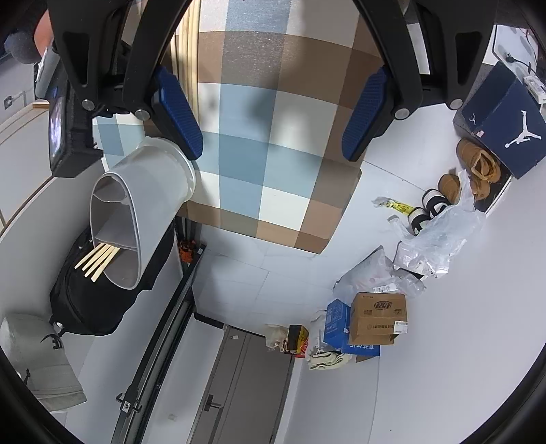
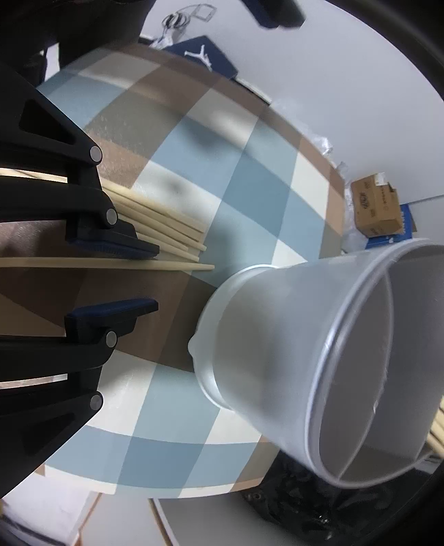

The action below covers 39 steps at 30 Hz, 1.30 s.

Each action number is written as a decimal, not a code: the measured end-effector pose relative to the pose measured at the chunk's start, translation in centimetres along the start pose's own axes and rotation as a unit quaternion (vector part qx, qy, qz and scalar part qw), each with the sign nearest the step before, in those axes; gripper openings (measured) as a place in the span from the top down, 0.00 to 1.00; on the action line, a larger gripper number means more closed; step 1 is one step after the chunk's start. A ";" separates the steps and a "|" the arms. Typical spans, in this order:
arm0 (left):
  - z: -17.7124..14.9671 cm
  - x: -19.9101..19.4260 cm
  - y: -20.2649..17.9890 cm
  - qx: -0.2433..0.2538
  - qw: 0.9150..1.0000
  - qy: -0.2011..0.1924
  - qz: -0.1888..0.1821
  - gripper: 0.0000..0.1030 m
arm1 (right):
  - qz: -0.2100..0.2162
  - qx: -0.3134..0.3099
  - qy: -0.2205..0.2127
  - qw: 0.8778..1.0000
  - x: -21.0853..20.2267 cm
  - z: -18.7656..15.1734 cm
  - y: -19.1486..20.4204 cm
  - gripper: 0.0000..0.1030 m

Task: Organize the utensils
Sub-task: 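Lower the right gripper onto the chopstick pile and close on one, then lift the chopstick with the right gripper while the left gripper grasps another chopstick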

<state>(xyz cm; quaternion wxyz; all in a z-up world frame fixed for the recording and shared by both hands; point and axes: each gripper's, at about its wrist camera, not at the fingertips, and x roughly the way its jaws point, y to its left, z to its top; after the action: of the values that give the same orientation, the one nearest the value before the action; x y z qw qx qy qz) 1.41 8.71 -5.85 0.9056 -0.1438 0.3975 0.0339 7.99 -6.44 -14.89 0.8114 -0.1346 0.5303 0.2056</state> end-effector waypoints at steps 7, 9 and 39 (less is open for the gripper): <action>0.0 0.1 1.0 -0.006 1.000 0.005 0.003 0.22 | -0.011 -0.015 -0.006 1.000 0.5 1.3 1.1 0.77; 0.1 0.2 1.3 -0.013 1.000 0.008 0.001 0.22 | -0.010 -0.015 -0.007 1.000 0.8 1.6 1.2 0.77; -4.5 5.5 -5.6 0.103 0.981 0.167 -0.001 0.22 | 0.093 0.124 -0.155 0.976 -12.2 -1.9 -6.1 0.96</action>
<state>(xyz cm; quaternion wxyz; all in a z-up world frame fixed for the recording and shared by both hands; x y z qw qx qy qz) 2.91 1.81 -11.44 0.8367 -0.0540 0.5441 -0.0323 5.07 -14.98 -4.52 0.8714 0.0511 0.4295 0.2313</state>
